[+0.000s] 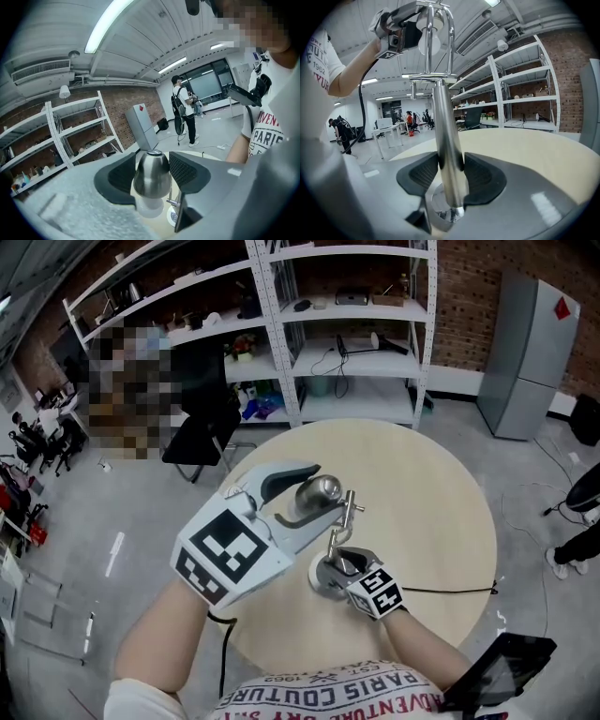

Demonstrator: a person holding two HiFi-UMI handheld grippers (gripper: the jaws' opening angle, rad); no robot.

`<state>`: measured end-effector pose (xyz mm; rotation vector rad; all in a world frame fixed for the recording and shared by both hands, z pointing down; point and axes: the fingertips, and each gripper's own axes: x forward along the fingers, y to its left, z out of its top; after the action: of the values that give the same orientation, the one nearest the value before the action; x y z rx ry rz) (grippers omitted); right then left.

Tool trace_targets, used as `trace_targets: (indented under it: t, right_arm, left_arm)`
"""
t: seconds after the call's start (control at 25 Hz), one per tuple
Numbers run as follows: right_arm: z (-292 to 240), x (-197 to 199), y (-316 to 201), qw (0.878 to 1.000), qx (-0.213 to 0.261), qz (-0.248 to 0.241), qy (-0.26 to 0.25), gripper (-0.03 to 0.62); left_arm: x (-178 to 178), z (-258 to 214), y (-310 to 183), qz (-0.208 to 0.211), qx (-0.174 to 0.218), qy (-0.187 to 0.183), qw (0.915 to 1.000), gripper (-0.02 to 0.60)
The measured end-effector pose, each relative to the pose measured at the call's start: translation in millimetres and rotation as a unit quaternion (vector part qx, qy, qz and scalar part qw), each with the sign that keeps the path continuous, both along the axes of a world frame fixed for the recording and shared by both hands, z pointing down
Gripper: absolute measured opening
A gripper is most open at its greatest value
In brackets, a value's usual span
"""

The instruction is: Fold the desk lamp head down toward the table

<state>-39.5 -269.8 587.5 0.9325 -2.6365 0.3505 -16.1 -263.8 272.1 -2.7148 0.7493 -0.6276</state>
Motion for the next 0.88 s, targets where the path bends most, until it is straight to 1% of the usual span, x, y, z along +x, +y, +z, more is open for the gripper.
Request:
trace_targets:
  t: [0.16,0.48,0.88]
  right_arm:
    - [1.3,-0.3,2.2,1.0,-0.002,-0.001,0.0,0.172]
    - [-1.6,-1.2,3.7,1.0,0.004,0.002,-0.005,0.172]
    - [-7.1,1.8,4.5,1.0,0.009,-0.005,0.003,0.17]
  left_arm:
    - [0.3,4.8,1.0,0.005,-0.012,0.004,0.9999,0.23]
    - [-1.0,2.5,3.6,0.009,-0.003,0.002,1.0,0.224]
    - [-0.5,-4.2,2.8,-0.003,-0.003,0.026,0.9997,0.222]
